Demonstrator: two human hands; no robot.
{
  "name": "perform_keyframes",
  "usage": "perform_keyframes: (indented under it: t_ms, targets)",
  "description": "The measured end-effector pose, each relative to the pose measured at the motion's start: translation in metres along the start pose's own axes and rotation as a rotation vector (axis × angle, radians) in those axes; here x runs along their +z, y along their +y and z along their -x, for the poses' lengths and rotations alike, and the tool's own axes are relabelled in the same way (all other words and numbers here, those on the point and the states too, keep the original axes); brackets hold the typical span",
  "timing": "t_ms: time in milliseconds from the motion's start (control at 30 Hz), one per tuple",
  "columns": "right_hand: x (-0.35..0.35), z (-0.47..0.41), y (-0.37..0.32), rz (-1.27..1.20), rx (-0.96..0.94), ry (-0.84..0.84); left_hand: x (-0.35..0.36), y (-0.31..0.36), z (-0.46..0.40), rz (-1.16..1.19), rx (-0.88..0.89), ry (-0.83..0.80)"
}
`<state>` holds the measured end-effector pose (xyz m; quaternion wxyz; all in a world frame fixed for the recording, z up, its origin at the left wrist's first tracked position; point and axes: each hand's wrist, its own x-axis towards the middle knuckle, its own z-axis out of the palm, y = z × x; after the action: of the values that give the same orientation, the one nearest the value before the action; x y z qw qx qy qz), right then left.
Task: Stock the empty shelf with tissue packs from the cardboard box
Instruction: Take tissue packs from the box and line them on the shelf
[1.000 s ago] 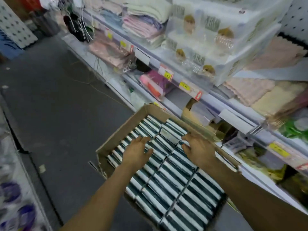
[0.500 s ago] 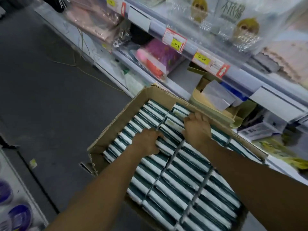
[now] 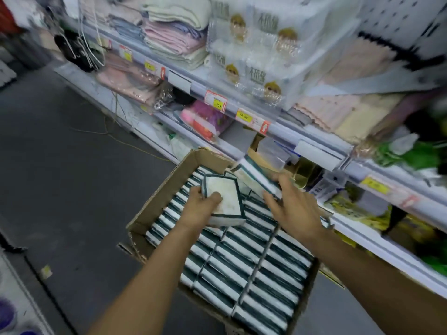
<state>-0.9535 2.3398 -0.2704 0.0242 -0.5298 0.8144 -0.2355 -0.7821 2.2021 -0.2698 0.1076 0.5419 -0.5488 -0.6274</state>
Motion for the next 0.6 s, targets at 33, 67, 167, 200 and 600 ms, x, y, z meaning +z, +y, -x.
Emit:
perform_keyframes:
  t_ms: [33, 67, 167, 200, 600]
  targets:
    - [-0.016, 0.010, 0.002, 0.012, -0.042, 0.011, 0.006, 0.010, 0.018, 0.163, -0.028, -0.035]
    - [-0.033, 0.020, 0.004, 0.025, -0.081, 0.024, 0.011, 0.017, 0.034, 0.264, -0.023, -0.076]
    - [-0.083, 0.046, 0.014, 0.042, -0.136, 0.066, 0.034, 0.045, 0.082, 0.335, 0.039, -0.181]
    - [-0.100, 0.054, 0.016, 0.029, -0.129, 0.082, 0.043, 0.056, 0.100, 0.334, 0.043, -0.218]
    - [-0.294, 0.168, 0.028, -1.073, 0.439, 0.349, 0.178, 0.137, 0.253, 0.332, 0.553, -0.263]
